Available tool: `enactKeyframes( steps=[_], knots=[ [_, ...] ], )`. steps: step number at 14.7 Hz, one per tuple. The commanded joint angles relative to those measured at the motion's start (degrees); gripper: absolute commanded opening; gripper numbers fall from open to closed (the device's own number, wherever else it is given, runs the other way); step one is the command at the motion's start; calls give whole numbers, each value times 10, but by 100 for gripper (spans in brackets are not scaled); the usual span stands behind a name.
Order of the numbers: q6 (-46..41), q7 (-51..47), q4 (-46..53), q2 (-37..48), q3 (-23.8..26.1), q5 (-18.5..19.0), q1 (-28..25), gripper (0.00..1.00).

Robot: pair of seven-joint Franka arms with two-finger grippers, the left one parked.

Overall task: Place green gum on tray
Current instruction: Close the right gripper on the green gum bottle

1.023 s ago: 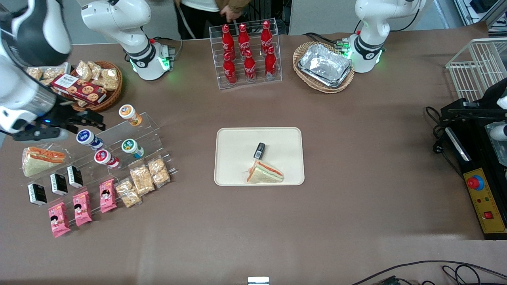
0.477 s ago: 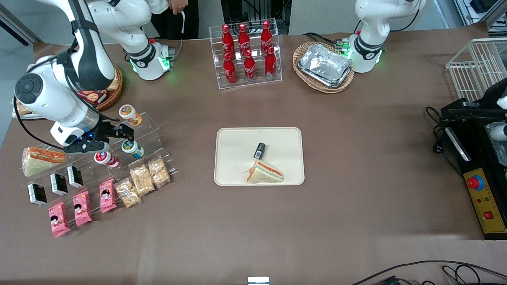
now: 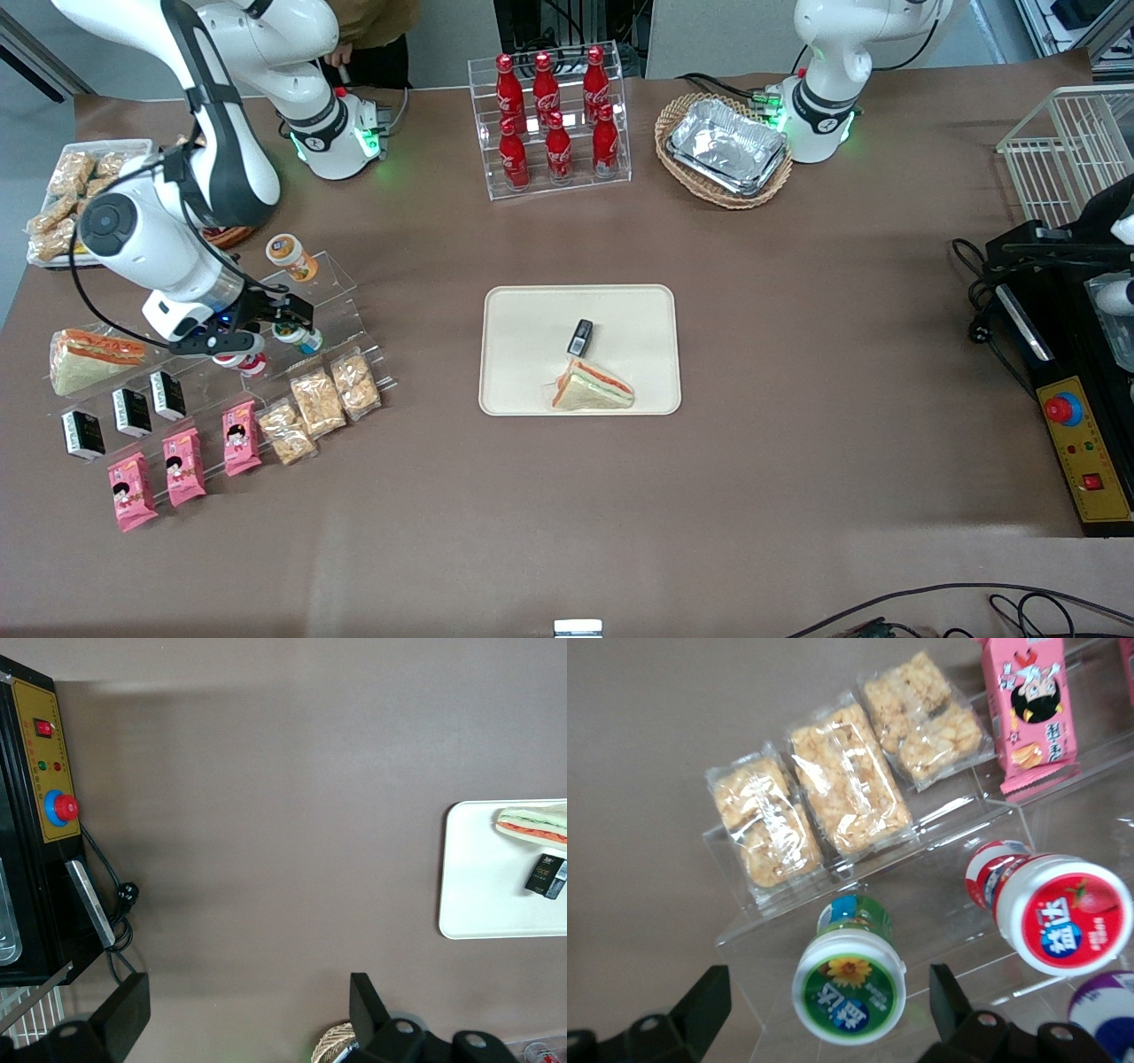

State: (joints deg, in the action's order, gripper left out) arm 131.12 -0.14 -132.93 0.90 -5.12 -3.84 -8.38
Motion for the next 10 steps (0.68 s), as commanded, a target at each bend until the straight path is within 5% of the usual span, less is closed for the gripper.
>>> enactKeyframes(
  steps=[1, 6, 8, 10],
  knots=[
    [24, 3, -16, -4, -1, 1, 0, 100],
    [49, 3, -39, -7, 0, 1, -1, 96],
    [49, 4, -39, -8, 0, 1, -1, 84],
    [49, 14, -38, -8, 0, 1, -1, 59]
  ],
)
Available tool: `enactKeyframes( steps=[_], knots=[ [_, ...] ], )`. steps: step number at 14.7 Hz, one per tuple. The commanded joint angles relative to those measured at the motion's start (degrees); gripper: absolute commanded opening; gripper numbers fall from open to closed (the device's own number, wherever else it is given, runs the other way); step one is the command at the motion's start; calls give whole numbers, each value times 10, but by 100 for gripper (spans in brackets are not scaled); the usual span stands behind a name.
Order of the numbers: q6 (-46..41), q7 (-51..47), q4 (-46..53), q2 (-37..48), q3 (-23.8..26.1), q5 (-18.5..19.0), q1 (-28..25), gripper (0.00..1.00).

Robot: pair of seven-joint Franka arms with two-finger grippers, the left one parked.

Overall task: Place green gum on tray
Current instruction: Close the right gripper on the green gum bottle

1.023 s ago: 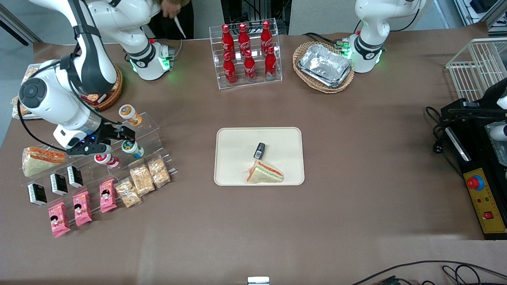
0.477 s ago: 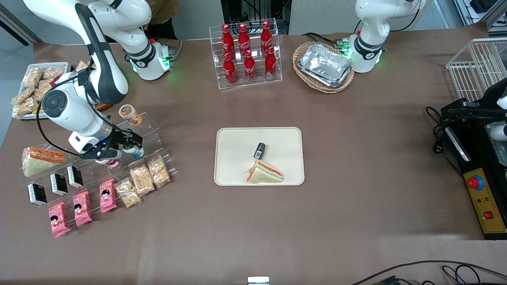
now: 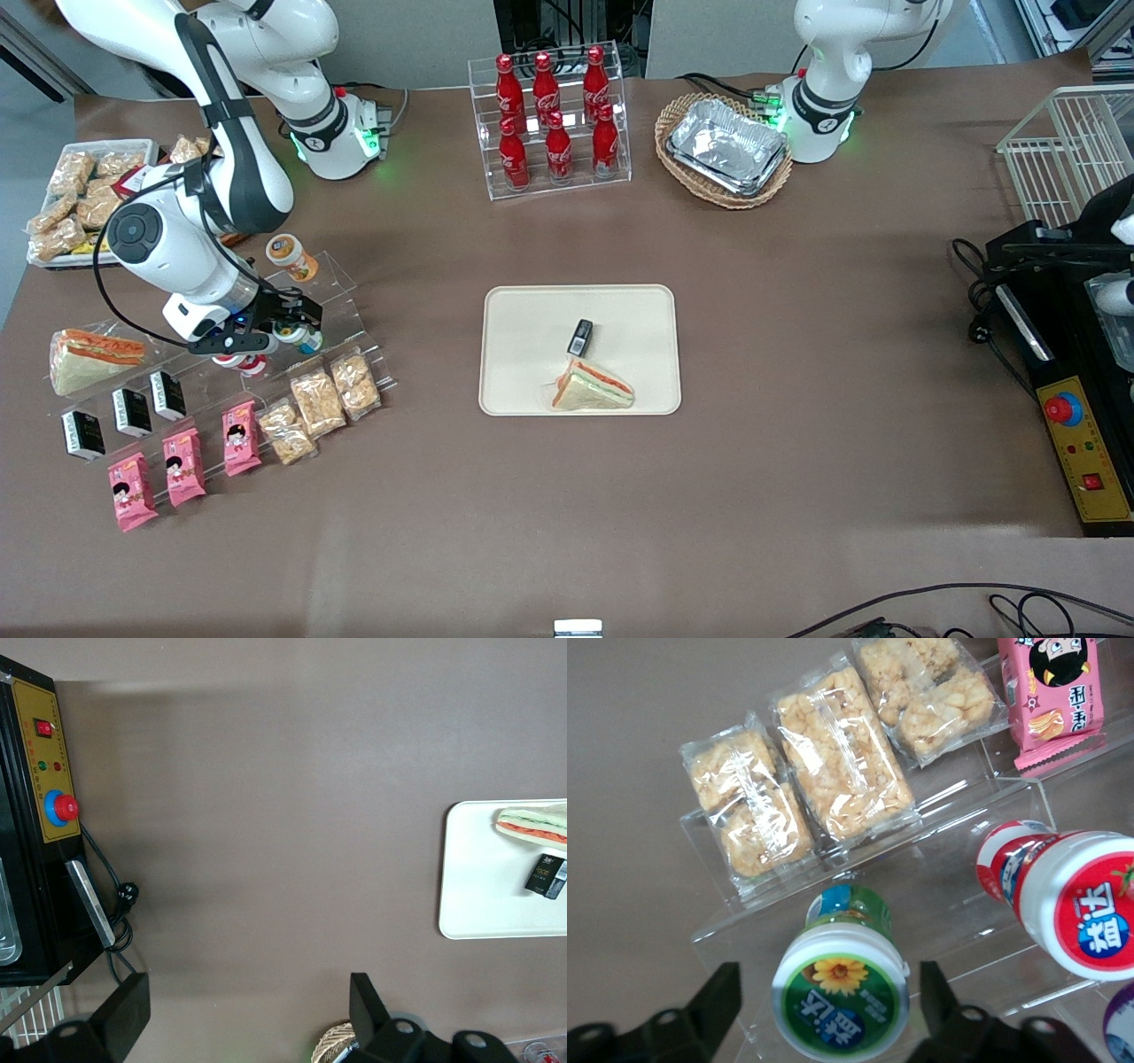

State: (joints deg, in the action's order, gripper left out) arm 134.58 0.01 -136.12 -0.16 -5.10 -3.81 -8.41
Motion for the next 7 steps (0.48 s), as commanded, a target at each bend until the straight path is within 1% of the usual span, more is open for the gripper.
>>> enactKeyframes(
  steps=[1, 2, 3, 5, 7],
  knots=[
    [12, 23, -5, 3, 0, 1, 1, 48],
    [9, 32, -3, 6, -1, 1, 1, 37],
    [4, 36, 0, 9, -1, 1, 1, 31],
    [-16, 39, 15, 18, -2, 1, 1, 30],
    [-73, 38, 51, 25, -3, 1, 2, 30]
  ],
)
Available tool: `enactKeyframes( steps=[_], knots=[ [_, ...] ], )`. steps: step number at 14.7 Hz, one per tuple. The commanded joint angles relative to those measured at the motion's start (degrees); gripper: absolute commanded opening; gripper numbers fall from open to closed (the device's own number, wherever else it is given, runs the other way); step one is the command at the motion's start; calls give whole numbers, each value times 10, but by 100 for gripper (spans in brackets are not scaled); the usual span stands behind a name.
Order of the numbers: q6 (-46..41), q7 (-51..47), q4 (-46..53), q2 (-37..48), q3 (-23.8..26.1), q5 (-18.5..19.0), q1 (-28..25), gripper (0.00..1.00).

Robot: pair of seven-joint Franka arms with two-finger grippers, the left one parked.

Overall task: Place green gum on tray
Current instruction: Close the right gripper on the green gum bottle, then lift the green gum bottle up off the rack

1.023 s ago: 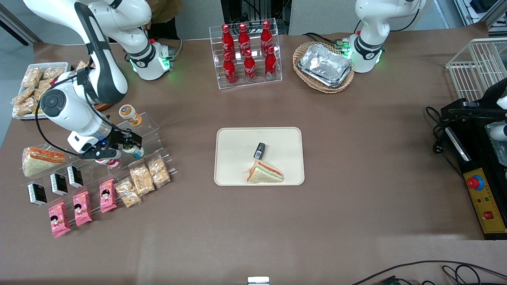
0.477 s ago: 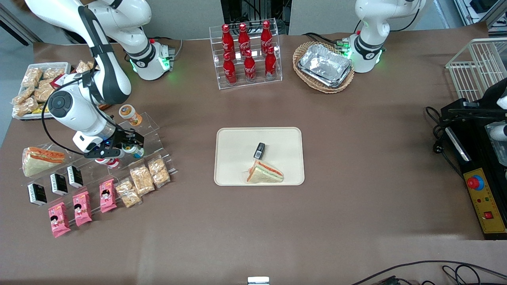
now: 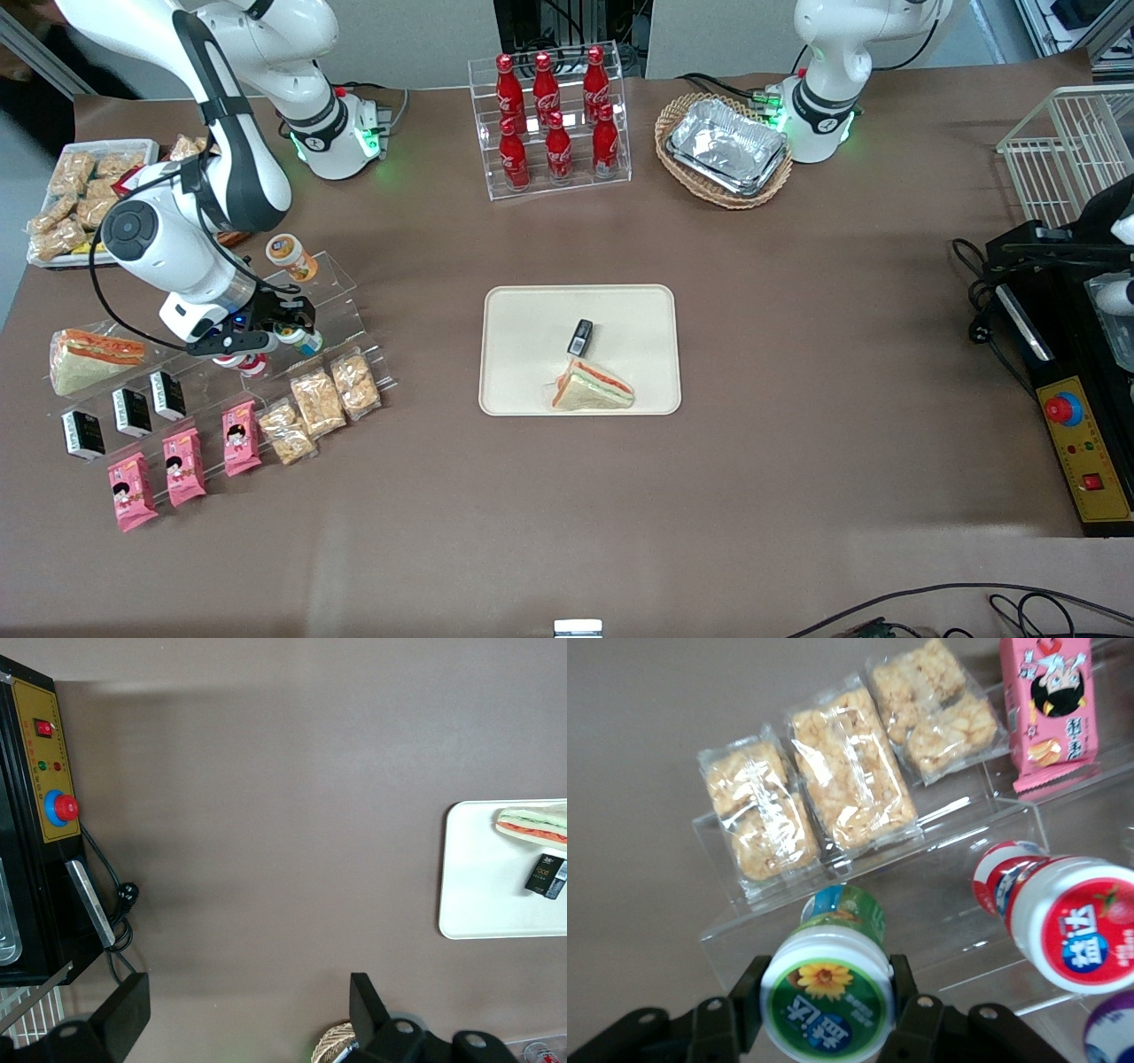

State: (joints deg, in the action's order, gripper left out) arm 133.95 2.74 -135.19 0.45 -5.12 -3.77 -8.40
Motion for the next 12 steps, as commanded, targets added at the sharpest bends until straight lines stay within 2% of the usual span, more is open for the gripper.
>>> enactKeyframes(
  steps=[1, 6, 10, 12],
  knots=[
    [-106, 10, 68, 21, -3, 0, 2, 30],
    [-332, 3, 248, 19, -4, -3, 2, 30],
    [-456, -1, 373, 14, -2, -11, 1, 30],
    [-494, -37, 409, 16, 4, -39, -3, 30]
  ],
)
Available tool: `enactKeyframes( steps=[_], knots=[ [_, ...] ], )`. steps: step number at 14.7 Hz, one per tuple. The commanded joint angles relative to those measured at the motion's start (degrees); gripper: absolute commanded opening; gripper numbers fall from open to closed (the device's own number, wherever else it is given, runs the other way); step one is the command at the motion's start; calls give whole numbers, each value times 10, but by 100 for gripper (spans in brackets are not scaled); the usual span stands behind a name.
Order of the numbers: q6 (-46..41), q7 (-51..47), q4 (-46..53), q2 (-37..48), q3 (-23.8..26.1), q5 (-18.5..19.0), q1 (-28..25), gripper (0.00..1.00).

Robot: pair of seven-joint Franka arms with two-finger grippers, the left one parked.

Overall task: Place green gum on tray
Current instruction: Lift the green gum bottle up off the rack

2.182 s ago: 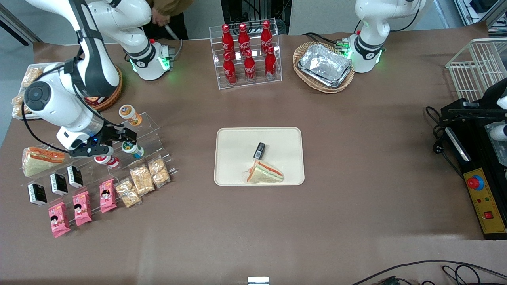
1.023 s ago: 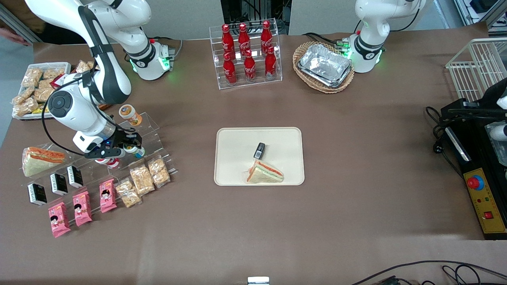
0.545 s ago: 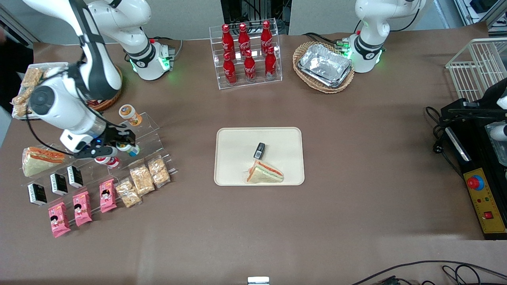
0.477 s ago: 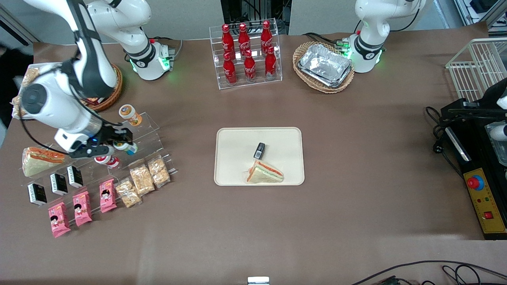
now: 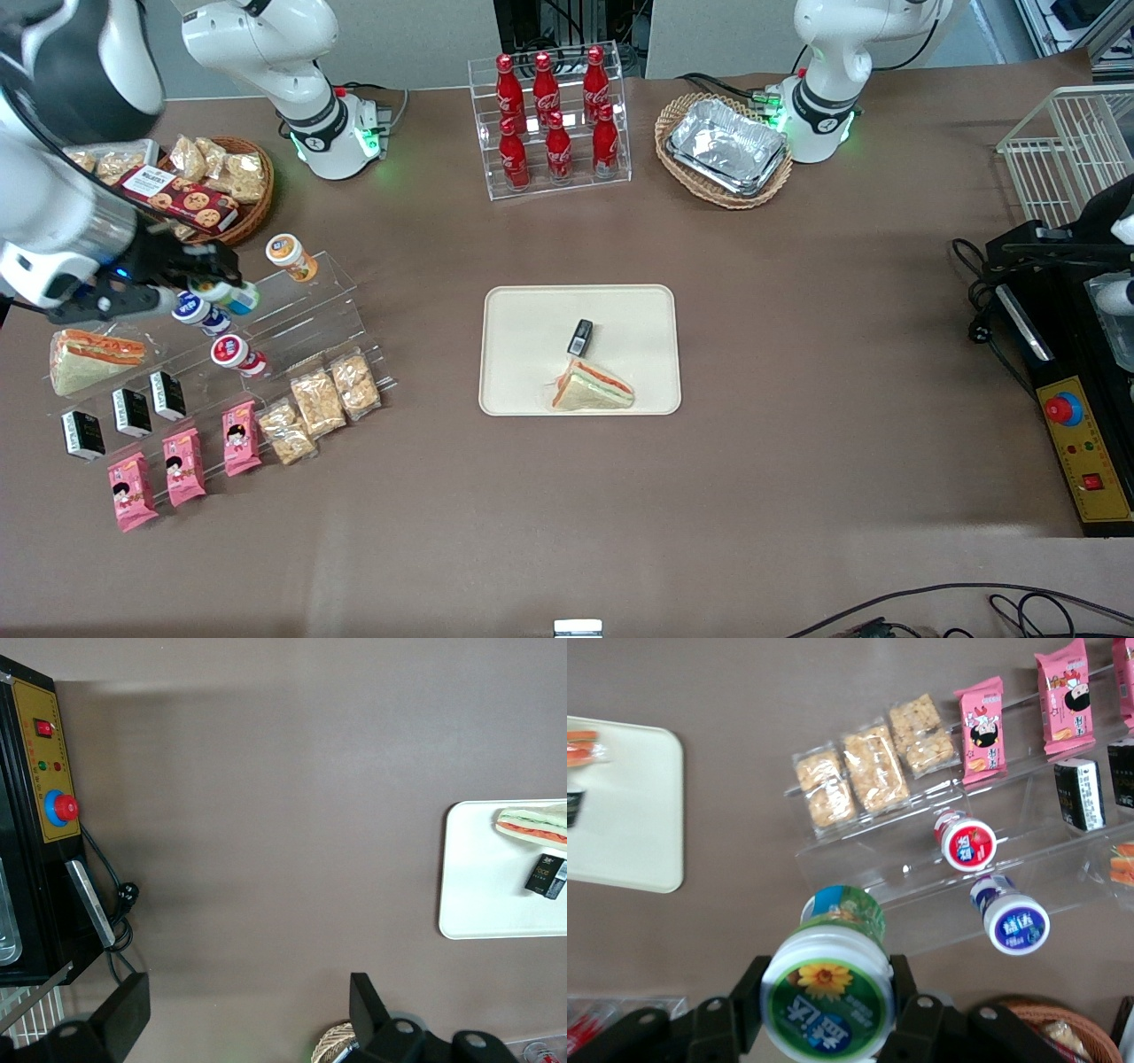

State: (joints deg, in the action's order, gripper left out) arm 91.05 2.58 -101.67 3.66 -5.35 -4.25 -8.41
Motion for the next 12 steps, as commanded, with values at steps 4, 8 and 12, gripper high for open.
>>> enactKeyframes(
  steps=[4, 8, 12],
  knots=[
    [-62, -187, 79, -20, 82, -56, -27, 31],
    [-7, -327, 57, -48, 186, -56, -31, 31],
    [169, -402, -58, -66, 254, -56, -44, 31]
  ],
)
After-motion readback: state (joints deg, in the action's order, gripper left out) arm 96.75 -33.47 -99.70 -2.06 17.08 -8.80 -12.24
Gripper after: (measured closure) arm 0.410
